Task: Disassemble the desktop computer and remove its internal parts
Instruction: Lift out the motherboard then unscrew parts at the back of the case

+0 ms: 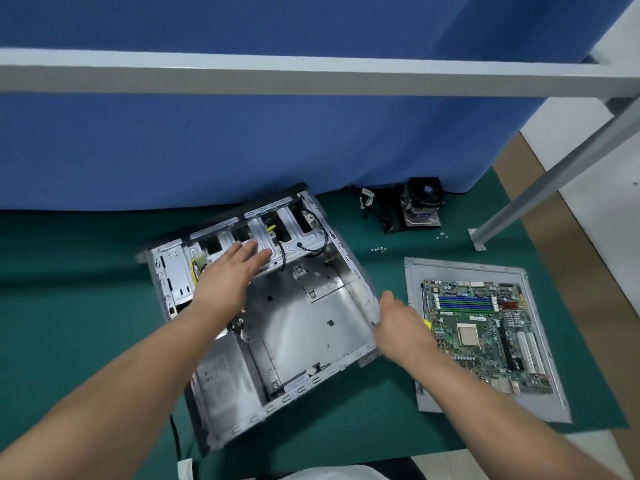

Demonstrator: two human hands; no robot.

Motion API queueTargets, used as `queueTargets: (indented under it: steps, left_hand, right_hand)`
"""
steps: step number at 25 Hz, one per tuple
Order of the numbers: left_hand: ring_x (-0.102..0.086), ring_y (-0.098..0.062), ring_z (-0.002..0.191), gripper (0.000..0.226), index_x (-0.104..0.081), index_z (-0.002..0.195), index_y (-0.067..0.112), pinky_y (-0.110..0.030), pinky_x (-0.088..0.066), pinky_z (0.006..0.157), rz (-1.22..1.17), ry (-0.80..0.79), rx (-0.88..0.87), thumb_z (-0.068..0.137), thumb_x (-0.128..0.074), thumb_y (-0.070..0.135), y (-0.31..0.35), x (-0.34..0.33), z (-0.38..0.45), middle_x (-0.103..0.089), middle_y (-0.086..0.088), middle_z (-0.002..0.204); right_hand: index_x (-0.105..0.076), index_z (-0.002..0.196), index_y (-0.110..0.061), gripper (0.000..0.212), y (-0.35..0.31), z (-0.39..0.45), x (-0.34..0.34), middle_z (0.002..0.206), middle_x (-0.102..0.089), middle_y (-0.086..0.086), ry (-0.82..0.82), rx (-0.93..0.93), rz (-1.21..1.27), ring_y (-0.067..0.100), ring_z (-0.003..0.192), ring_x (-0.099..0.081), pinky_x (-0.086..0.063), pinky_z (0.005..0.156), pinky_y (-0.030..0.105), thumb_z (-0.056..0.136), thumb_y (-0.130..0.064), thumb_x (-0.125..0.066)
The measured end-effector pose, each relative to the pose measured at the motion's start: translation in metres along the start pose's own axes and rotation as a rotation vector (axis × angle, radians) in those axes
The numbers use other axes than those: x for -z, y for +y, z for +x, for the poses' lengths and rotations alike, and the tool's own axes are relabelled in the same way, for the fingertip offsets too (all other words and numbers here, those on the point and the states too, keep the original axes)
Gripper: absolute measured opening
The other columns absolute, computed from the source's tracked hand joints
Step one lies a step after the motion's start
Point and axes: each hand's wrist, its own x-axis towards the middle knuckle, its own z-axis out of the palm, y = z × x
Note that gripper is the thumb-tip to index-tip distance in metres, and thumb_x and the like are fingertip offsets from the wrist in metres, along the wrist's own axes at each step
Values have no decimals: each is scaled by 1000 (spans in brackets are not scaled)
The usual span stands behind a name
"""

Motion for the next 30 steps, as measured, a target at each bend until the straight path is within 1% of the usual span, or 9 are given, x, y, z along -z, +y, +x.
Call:
queueTargets:
  steps: [7,10,12,15,17,19,21,23,30]
  left_hand:
    - [-15,-21,158,108,-14,161,47,-39,-35,119,67,-44,-131,83,-54,-17,9,2,39,-8,16,171]
    - [-9,-21,159,98,-22,161,41,-41,-13,128,49,-6,-133,85,-57,-10,8,-3,30,-12,7,172]
    - [-9,-24,159,89,-33,158,38,-45,-5,129,60,122,-104,85,-64,0,1,-8,10,-17,3,172]
    - [-7,-31,159,93,-30,158,42,-52,-13,124,-88,263,132,82,-73,12,-22,-15,-23,-5,5,173]
    - [-7,-35,158,94,-22,160,45,-56,-21,121,-275,226,375,87,-74,18,-38,-18,-41,7,7,173]
    - [-18,-39,155,92,-23,160,44,-53,-38,113,-529,150,543,90,-68,4,-44,-18,-49,12,8,172]
    - [-37,-37,147,99,-21,161,42,-44,-50,100,-749,129,566,86,-52,-14,-44,-17,-54,-6,3,173]
    - [-46,-35,140,100,-20,162,39,-46,-50,104,-804,155,532,83,-42,-18,-42,-16,-55,-30,-2,167]
    - [-44,-32,141,92,-23,162,35,-38,-41,110,-742,140,444,87,-42,-14,-39,-17,-45,-41,-5,161]
  right_hand:
    - [-34,107,-14,19,-5,-31,-16,96,-47,3,-94,-105,130,24,84,-54,-42,67,35,95,-12,-48]
    - [-39,118,-13,26,-1,-26,-7,99,-52,2,-174,-130,103,23,88,-58,-45,68,35,96,-21,-49]
    - [-40,126,-12,35,-2,-10,5,114,-57,6,-232,-117,91,25,100,-61,-47,76,35,98,-29,-51]
    - [-38,129,-11,40,-17,22,20,118,-57,10,-160,-71,179,27,100,-59,-45,75,35,99,-31,-56]
    - [-39,122,-10,30,-32,38,22,110,-56,10,-76,-93,284,27,92,-59,-44,68,36,98,-21,-54]
    - [-38,113,-9,19,-41,44,18,100,-57,13,-7,-145,344,26,80,-57,-43,60,35,96,-7,-47]
    - [-39,109,-7,21,-44,43,13,92,-56,14,42,-186,344,28,74,-55,-39,53,32,91,3,-42]
    - [-40,109,-6,23,-44,39,11,90,-54,13,67,-204,340,29,73,-55,-36,50,31,89,6,-41]
    - [-43,116,-4,29,-31,22,3,93,-57,16,81,-256,394,27,70,-54,-37,51,31,90,8,-40]
